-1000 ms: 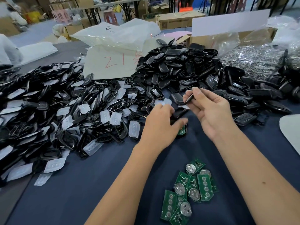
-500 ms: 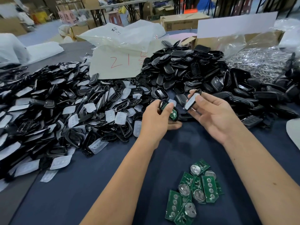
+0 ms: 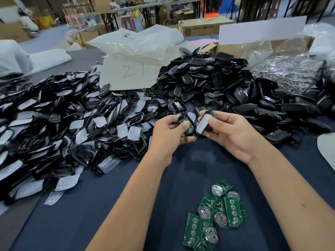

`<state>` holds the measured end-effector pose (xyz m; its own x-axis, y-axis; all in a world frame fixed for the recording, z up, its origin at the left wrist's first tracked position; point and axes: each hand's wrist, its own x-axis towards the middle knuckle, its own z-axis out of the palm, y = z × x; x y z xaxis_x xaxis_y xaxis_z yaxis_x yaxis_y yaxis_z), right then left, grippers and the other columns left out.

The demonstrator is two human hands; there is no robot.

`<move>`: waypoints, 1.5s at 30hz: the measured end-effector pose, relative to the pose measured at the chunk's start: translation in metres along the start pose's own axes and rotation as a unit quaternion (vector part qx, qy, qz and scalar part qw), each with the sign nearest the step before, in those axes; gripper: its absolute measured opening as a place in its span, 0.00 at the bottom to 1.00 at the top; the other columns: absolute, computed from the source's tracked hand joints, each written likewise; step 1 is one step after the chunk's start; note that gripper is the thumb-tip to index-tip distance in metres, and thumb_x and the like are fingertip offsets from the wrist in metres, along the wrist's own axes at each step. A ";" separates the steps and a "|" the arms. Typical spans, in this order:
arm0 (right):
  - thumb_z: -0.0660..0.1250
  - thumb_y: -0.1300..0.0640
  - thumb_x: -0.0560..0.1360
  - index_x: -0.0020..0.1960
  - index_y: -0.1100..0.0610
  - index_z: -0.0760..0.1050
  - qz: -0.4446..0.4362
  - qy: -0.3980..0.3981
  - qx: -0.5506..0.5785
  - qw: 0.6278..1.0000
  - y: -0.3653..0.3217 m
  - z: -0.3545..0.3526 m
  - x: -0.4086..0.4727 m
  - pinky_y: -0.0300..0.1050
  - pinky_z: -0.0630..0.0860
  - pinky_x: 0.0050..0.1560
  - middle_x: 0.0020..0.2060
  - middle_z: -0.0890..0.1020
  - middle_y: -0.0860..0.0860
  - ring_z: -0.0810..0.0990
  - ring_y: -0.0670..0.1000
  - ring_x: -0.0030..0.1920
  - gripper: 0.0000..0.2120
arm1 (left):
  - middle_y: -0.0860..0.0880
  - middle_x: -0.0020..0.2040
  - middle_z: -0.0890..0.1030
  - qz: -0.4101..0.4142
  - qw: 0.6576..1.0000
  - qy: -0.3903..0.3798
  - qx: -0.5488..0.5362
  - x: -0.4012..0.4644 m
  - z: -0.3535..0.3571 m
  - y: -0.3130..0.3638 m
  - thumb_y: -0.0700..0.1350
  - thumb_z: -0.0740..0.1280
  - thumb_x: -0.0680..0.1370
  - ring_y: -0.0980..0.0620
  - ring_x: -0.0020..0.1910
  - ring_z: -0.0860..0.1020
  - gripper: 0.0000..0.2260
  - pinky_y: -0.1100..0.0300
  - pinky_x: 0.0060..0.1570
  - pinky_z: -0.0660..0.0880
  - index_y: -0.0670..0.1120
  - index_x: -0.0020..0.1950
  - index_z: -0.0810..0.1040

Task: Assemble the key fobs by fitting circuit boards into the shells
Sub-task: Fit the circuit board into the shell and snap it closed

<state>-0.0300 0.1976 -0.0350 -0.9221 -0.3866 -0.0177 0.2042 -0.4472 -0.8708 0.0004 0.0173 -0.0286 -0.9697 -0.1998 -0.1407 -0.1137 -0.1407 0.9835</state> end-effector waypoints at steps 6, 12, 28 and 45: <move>0.73 0.62 0.70 0.54 0.67 0.82 -0.022 0.052 -0.050 0.997 0.004 0.005 0.001 0.46 0.85 0.51 0.45 0.87 0.60 0.85 0.56 0.46 0.14 | 0.44 0.43 0.84 -0.004 1.000 -0.009 -0.012 0.002 0.000 0.000 0.36 0.72 0.80 0.48 0.35 0.82 0.06 0.59 0.37 0.83 0.44 0.55 0.84; 0.76 0.61 0.67 0.44 0.61 0.82 -0.025 0.076 -0.069 0.994 0.003 0.008 0.000 0.41 0.83 0.44 0.39 0.85 0.55 0.84 0.50 0.40 0.08 | 0.57 0.30 0.81 -0.002 1.000 -0.006 -0.009 0.003 0.000 -0.003 0.36 0.72 0.80 0.55 0.29 0.80 0.07 0.59 0.37 0.83 0.48 0.51 0.83; 0.73 0.68 0.77 0.41 0.60 0.78 -0.027 0.201 -0.168 0.965 -0.001 0.011 0.000 0.37 0.74 0.28 0.30 0.79 0.51 0.78 0.47 0.29 0.08 | 0.55 0.45 0.80 0.262 0.838 0.136 0.458 -0.008 -0.002 0.001 0.46 0.73 0.77 0.60 0.41 0.76 0.07 0.68 0.44 0.69 0.50 0.54 0.85; 0.67 0.60 0.83 0.44 0.63 0.79 -0.116 0.146 -0.177 0.966 0.002 0.024 -0.002 0.40 0.72 0.28 0.34 0.80 0.53 0.76 0.49 0.30 0.11 | 0.44 0.46 0.87 0.168 0.981 0.030 0.088 -0.009 0.018 -0.003 0.35 0.68 0.80 0.47 0.47 0.86 0.07 0.54 0.48 0.83 0.41 0.50 0.86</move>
<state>-0.0200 0.1780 -0.0248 -0.9936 -0.0416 0.1047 -0.0962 -0.1702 -0.9807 0.0059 0.0367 -0.0278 -0.9453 -0.2632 0.1927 0.1688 0.1110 0.9794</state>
